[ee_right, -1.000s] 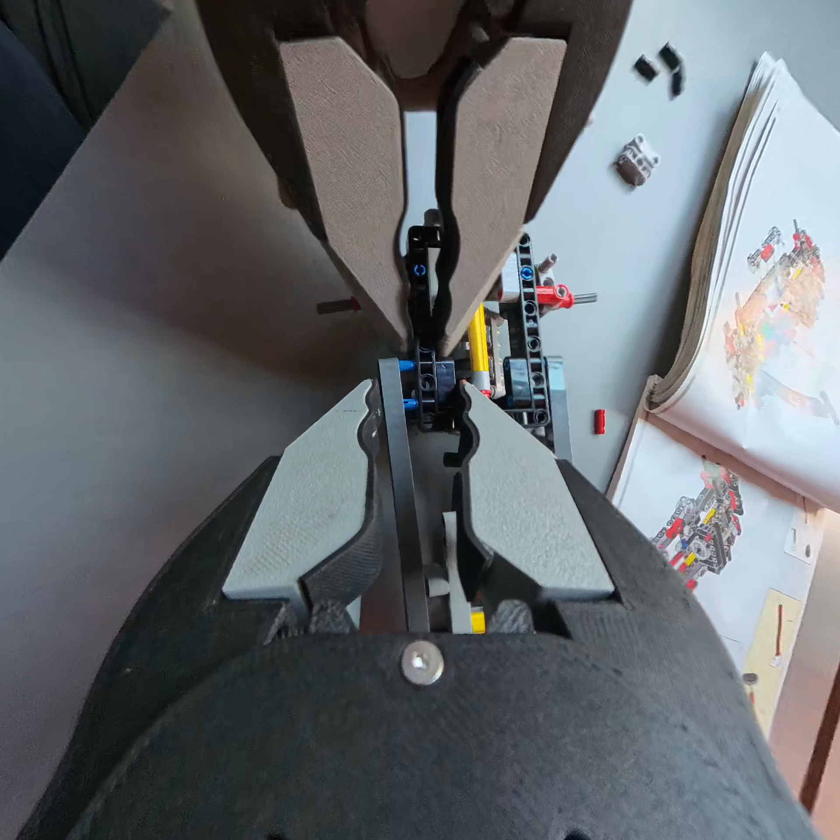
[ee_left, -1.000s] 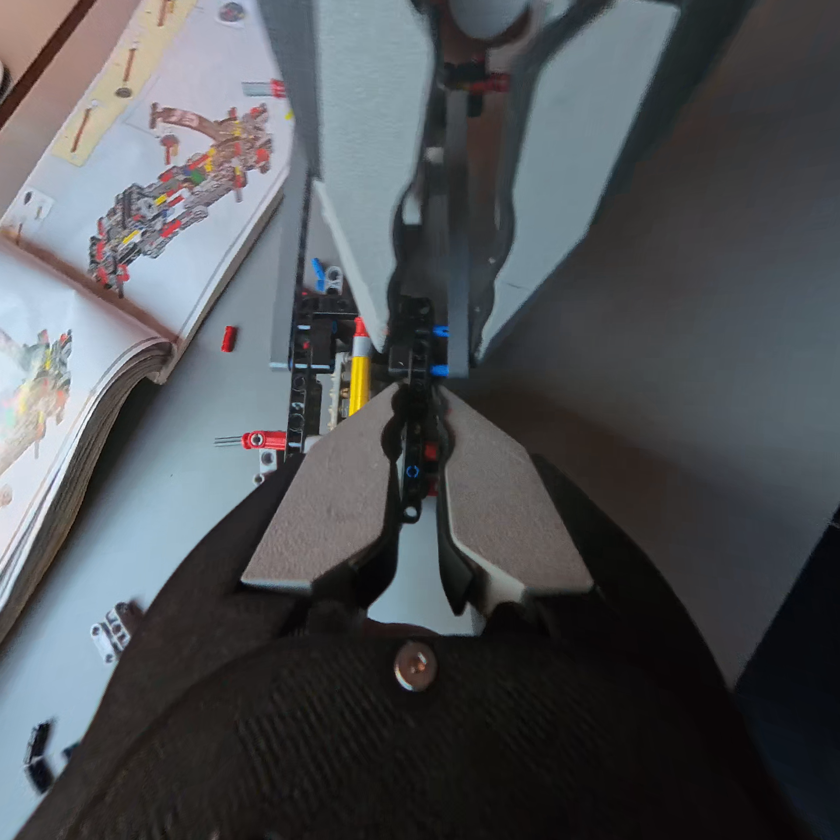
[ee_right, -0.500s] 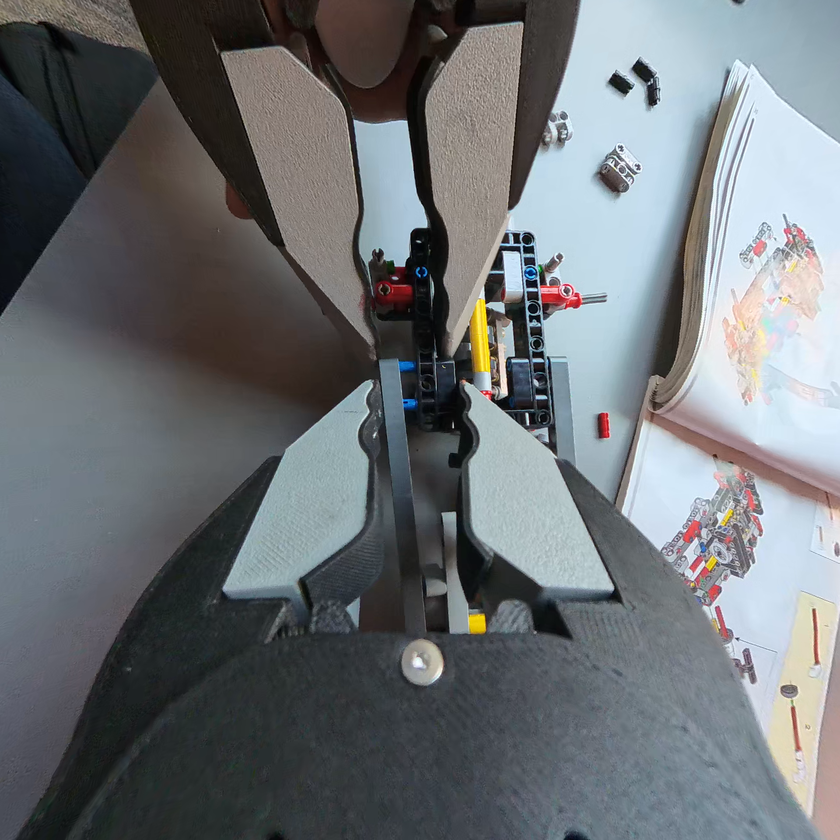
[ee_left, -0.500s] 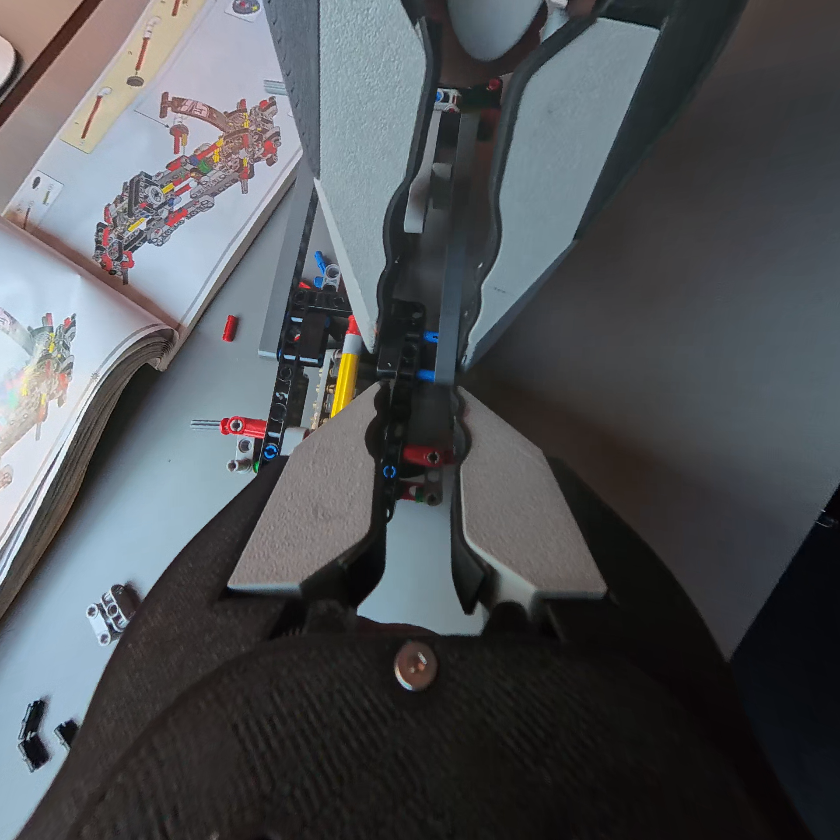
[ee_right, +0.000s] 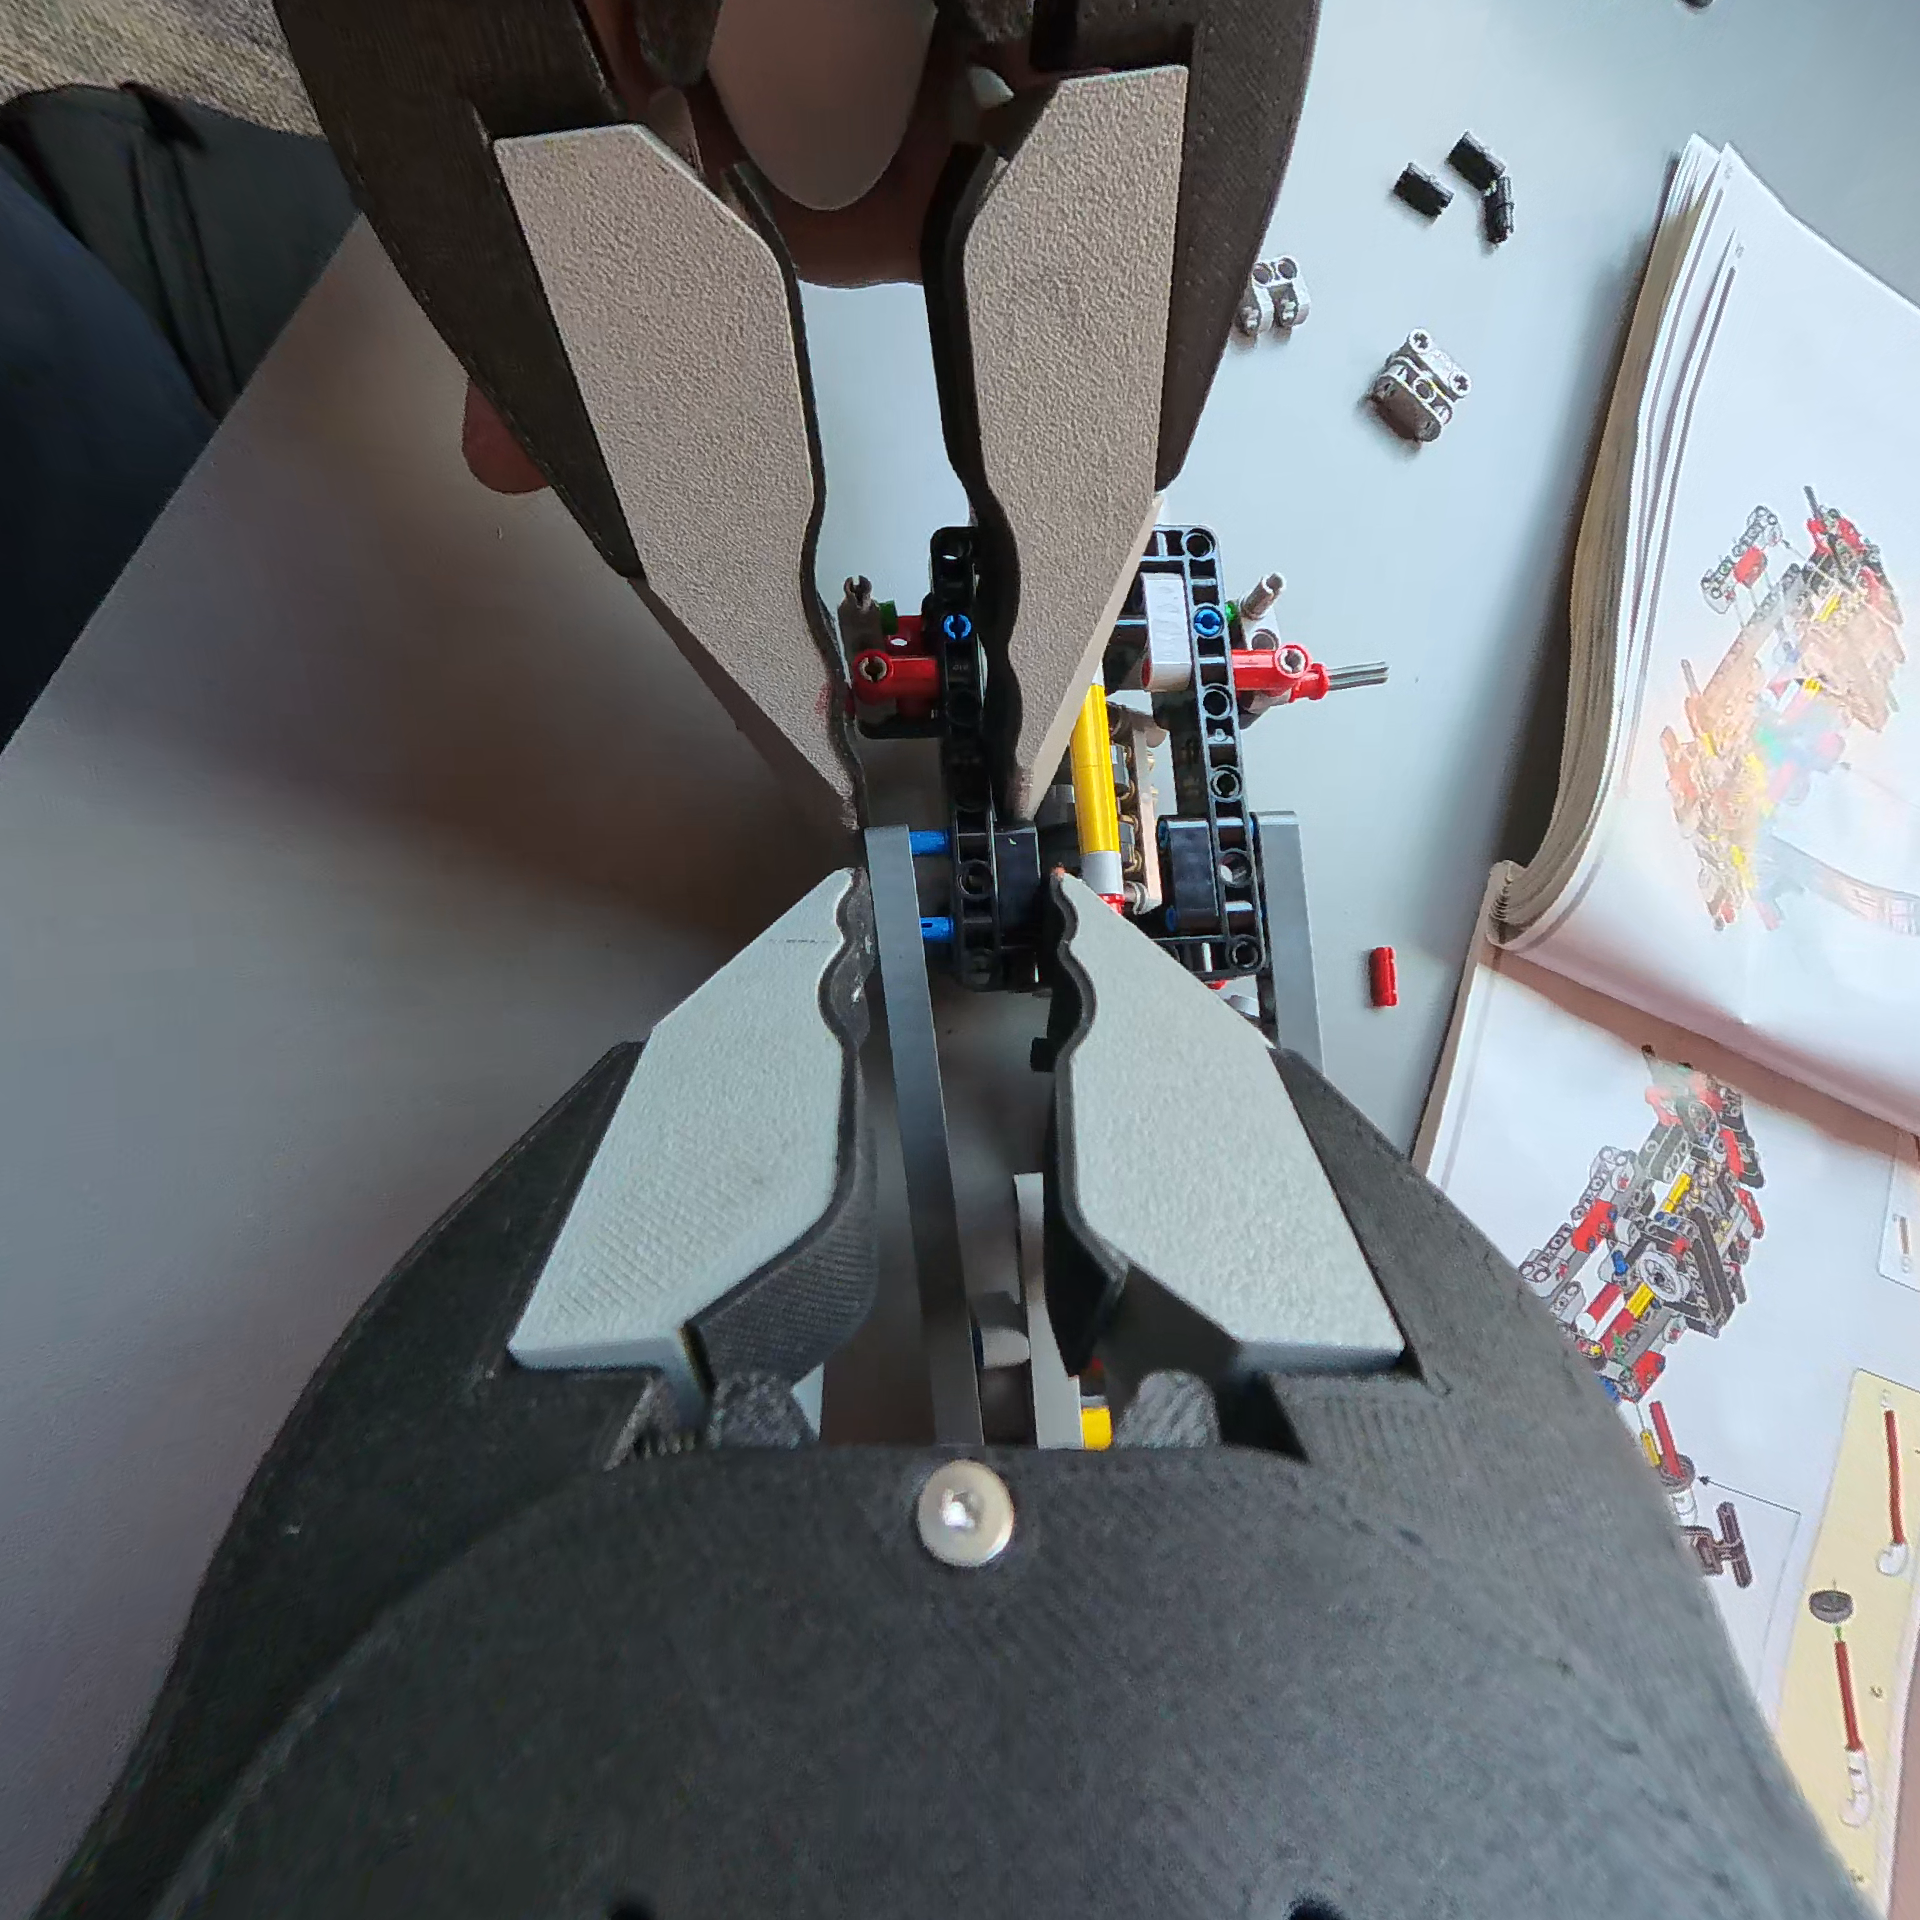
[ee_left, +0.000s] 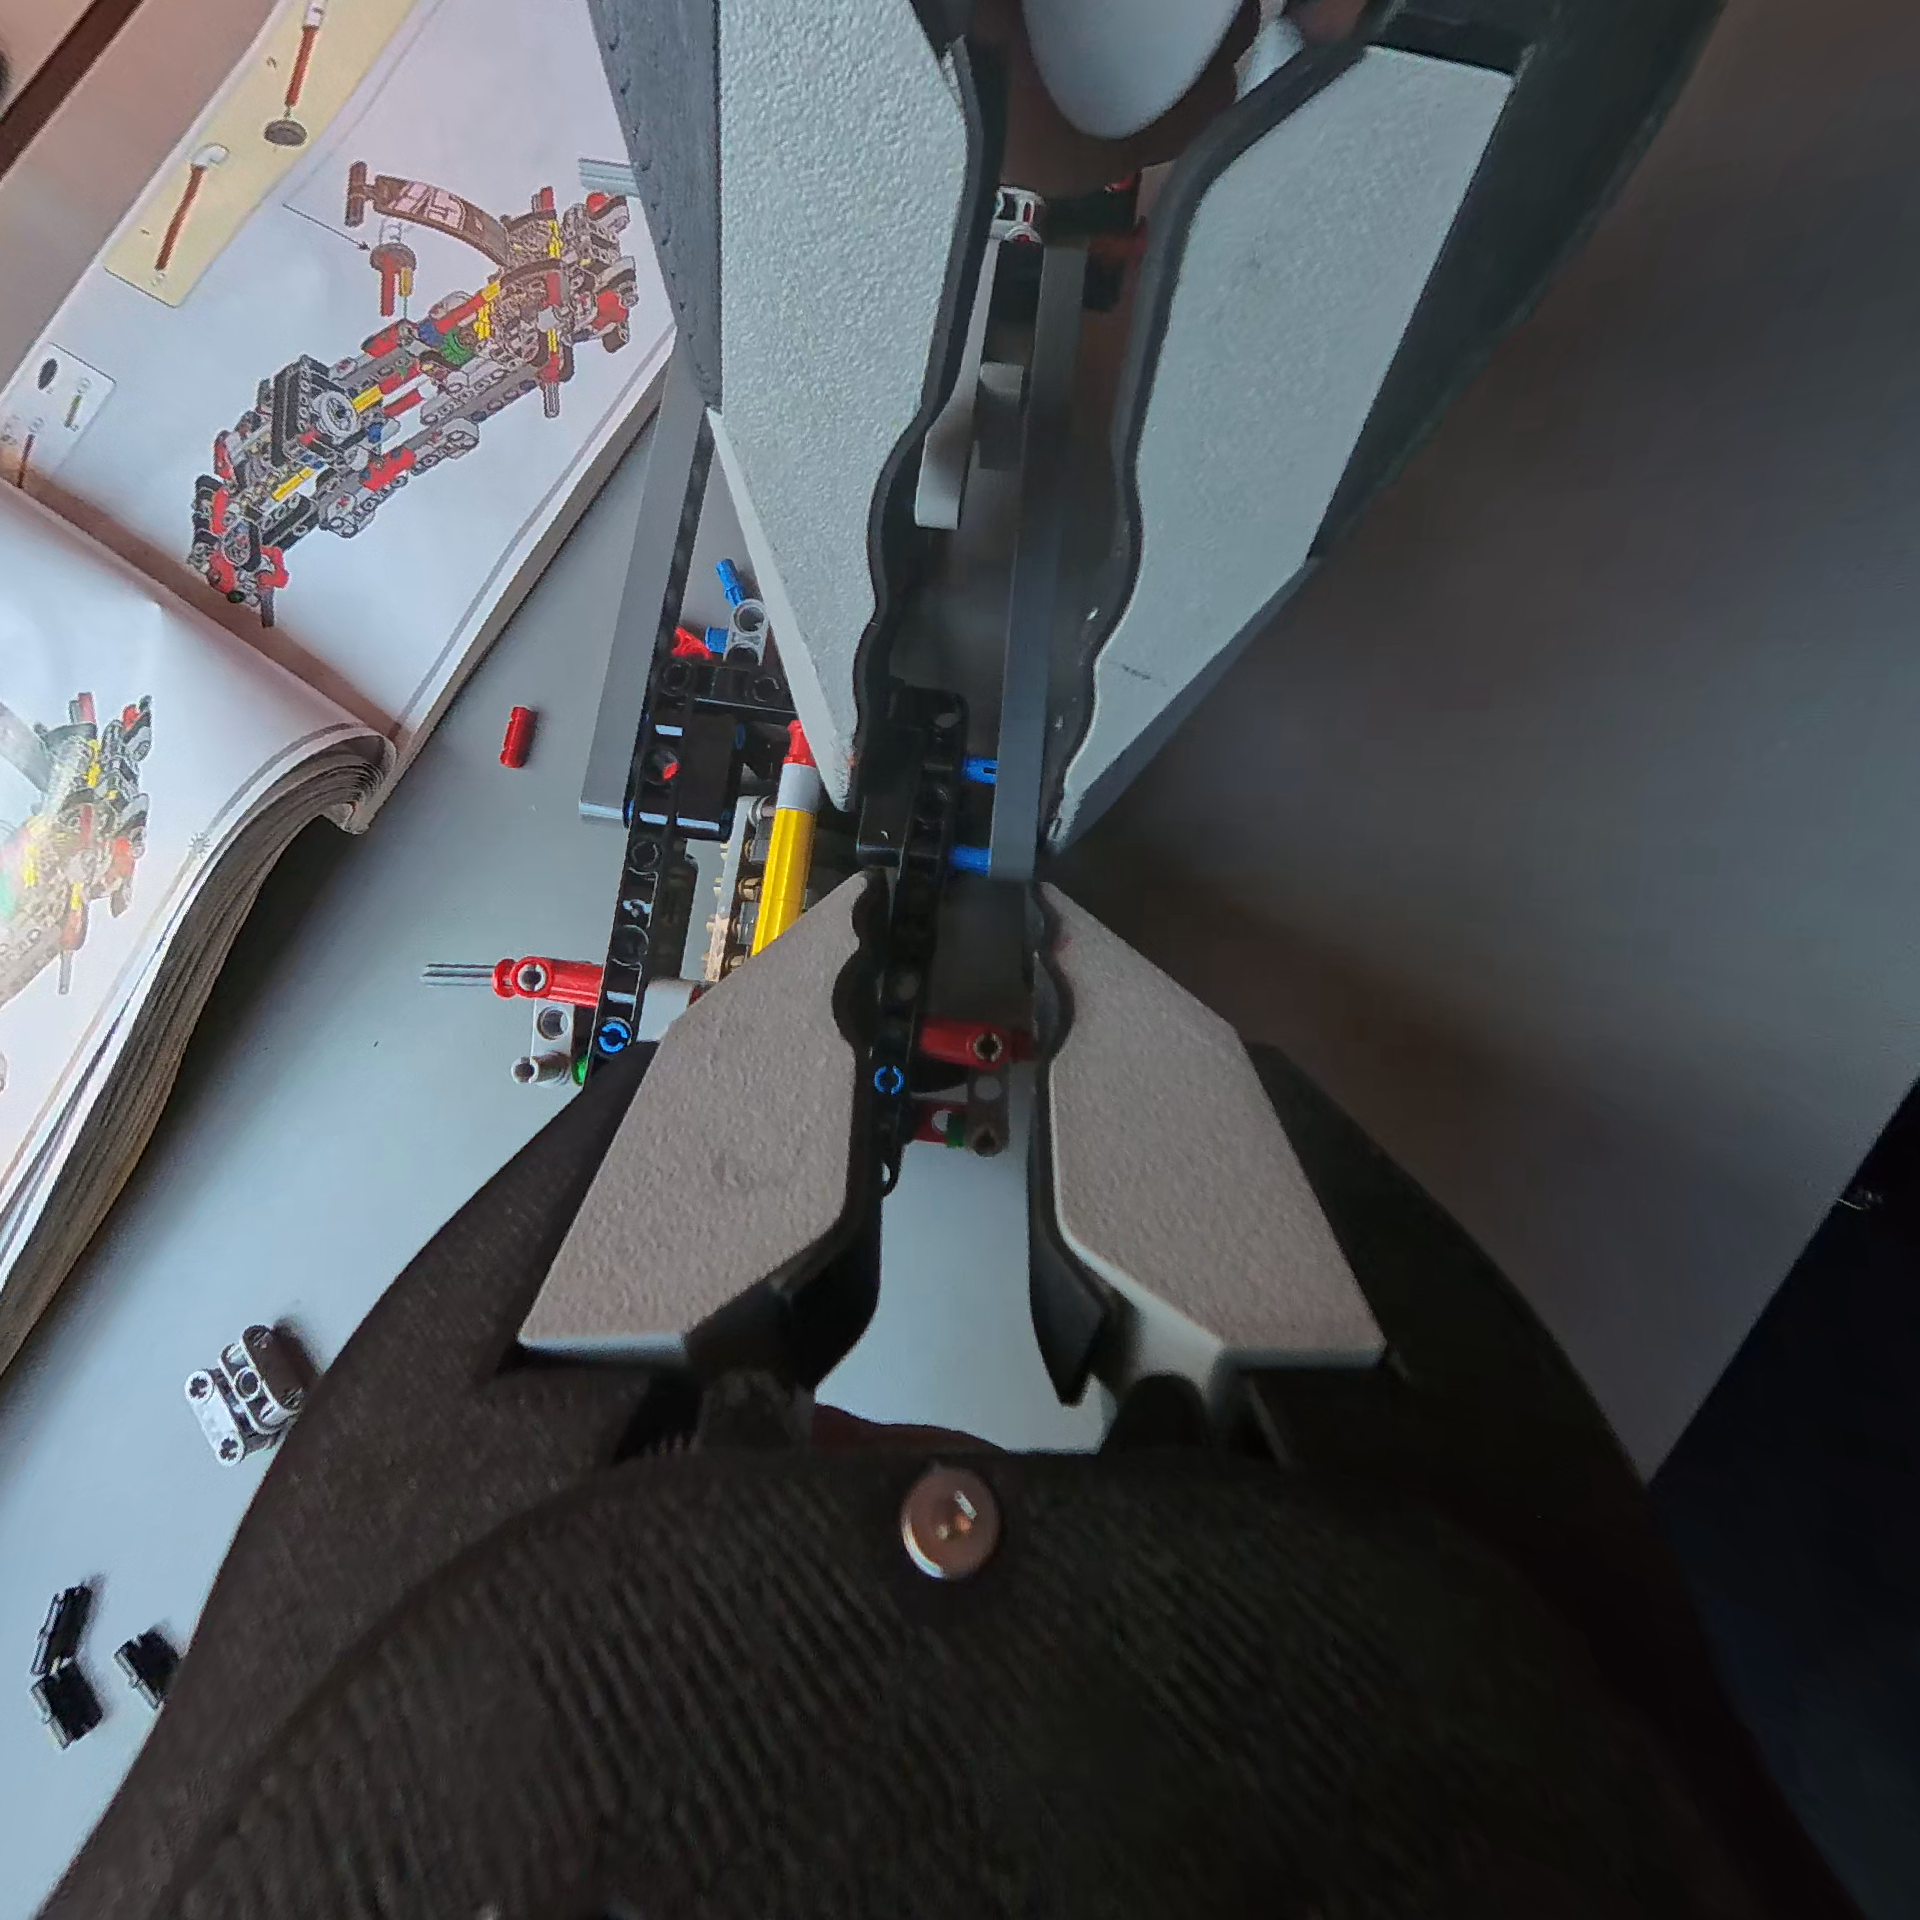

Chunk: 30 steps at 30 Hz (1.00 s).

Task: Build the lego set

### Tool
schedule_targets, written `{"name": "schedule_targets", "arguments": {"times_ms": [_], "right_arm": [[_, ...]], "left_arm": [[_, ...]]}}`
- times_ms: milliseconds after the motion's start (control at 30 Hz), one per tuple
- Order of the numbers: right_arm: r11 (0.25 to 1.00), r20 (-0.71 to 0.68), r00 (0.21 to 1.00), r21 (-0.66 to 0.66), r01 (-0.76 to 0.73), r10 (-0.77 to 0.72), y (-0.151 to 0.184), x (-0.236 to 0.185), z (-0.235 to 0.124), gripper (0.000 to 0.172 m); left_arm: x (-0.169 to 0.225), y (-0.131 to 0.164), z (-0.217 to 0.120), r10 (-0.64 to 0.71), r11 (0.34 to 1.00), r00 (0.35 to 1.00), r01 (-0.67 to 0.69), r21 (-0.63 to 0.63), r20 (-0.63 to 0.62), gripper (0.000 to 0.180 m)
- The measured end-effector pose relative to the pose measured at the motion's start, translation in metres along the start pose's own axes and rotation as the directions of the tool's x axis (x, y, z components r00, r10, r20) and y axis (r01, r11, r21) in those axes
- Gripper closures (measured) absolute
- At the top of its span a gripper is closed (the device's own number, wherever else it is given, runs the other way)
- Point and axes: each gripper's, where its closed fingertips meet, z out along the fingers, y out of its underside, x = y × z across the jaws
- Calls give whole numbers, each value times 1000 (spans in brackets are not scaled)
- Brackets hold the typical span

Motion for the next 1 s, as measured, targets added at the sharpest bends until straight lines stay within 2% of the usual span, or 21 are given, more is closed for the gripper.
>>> {"name": "schedule_targets", "arguments": {"times_ms": [133,233,433,600,800,833,1000], "right_arm": [[1000,0,1000,7,-3,3,0,1,0,142],[1000,5,1000,7,-5,5,0,1,0,142],[1000,7,1000,8,-2,2,0,0,0,142],[1000,8,1000,-1,24,-24,0,1,1,142],[999,32,999,-28,25,-25,0,2,3,144],[999,20,999,-37,30,-29,-1,3,3,146],[997,12,997,-31,74,-74,-1,2,3,149]], "left_arm": [[4,-1,-1,-15,1000,999,16,12,-32,147],[-1,-1,-1,-1,1000,1000,1,18,3,156],[-1,-2,1,-2,1000,1000,2,4,11,155],[-2,-1,2,49,998,998,-48,-32,45,156],[-2,1,2,6,999,1000,-5,-45,15,157],[-4,1,2,15,998,1000,-13,-55,21,165],[-3,1,0,10,999,1000,-10,-47,-12,165]]}}
